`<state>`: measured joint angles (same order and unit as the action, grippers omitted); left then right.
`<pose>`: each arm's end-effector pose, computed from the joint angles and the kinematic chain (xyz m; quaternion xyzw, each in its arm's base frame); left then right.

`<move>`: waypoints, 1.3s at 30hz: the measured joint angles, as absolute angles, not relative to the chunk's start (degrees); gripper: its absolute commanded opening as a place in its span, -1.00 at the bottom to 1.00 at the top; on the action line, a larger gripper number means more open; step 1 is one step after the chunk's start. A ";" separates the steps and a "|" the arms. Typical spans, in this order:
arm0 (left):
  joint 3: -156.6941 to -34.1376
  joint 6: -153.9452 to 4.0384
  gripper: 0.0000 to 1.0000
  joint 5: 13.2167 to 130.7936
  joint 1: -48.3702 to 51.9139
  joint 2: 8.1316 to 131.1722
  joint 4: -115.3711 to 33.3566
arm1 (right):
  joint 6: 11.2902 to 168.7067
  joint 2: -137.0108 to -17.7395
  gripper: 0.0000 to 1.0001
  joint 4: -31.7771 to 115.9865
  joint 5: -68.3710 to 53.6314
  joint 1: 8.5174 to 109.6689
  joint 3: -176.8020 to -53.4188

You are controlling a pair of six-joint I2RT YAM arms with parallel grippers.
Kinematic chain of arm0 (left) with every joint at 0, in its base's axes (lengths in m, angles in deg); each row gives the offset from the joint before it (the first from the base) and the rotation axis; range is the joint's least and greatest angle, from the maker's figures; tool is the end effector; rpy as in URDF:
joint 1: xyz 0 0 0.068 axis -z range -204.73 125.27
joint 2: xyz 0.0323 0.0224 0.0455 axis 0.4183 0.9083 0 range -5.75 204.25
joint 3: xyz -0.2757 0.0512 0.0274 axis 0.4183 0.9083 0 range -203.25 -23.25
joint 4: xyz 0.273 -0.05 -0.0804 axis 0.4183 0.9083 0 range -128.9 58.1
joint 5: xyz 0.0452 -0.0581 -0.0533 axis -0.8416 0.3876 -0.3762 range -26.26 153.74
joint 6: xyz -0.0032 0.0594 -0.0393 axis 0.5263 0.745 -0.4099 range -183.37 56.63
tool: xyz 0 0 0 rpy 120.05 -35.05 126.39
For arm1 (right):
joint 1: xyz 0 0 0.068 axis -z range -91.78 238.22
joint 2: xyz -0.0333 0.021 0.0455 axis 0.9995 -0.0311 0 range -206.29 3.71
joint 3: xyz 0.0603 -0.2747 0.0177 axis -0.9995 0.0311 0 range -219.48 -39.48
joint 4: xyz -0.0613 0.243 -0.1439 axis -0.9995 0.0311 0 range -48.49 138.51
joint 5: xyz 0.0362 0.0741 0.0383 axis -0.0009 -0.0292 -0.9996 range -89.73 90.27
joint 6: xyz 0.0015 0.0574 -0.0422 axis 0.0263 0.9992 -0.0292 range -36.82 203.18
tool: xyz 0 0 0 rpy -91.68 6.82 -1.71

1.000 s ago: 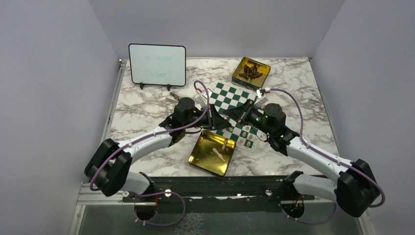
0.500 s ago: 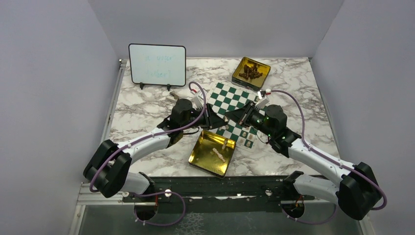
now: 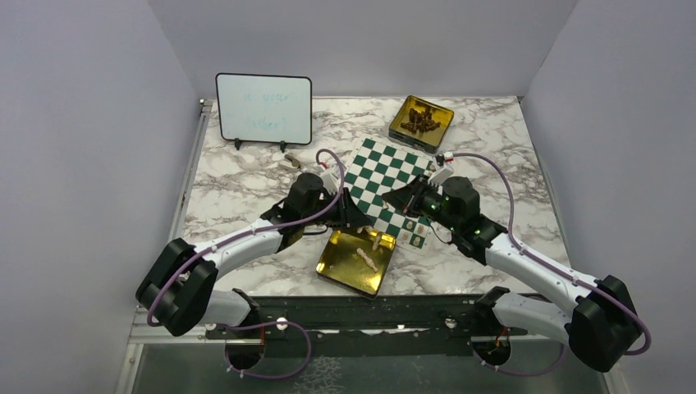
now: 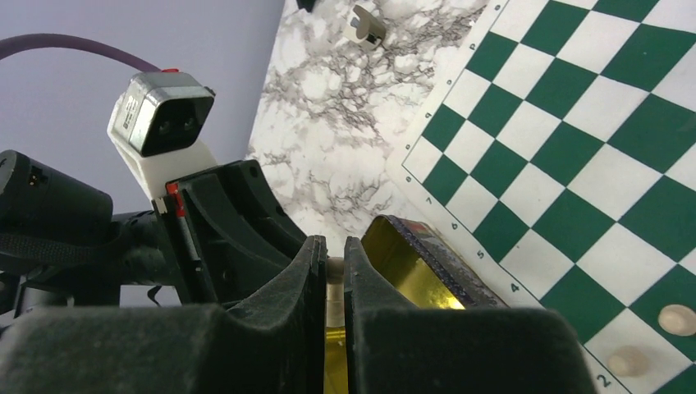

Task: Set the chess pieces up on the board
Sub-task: Place the chess piece on the chessboard.

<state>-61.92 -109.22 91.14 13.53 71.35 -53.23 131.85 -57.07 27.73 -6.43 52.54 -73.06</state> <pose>0.2393 -0.2232 0.2050 0.0746 0.8220 -0.5015 0.2593 0.2287 0.1727 0.2493 0.0526 0.7826 0.4493 0.4277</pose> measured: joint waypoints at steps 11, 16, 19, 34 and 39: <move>-60.31 -105.13 -0.57 91.10 13.49 72.11 -43.72 | 129.55 -56.39 -0.78 30.53 -6.38 52.54 -73.04; -60.39 -103.21 -0.51 90.01 13.49 74.56 -39.55 | 129.58 -56.39 -0.78 30.50 -6.41 52.54 -72.99; -61.16 -102.27 -0.38 89.02 13.51 75.98 -37.80 | 129.58 -56.39 -0.78 30.53 -6.41 52.54 -72.67; -66.27 -101.02 0.17 87.36 13.64 76.68 -34.67 | 129.88 -57.44 -0.78 30.11 -6.80 52.54 -72.47; -67.50 -102.03 0.21 89.13 13.64 71.19 -40.38 | 132.79 -59.78 -0.78 27.18 -8.18 52.54 -72.45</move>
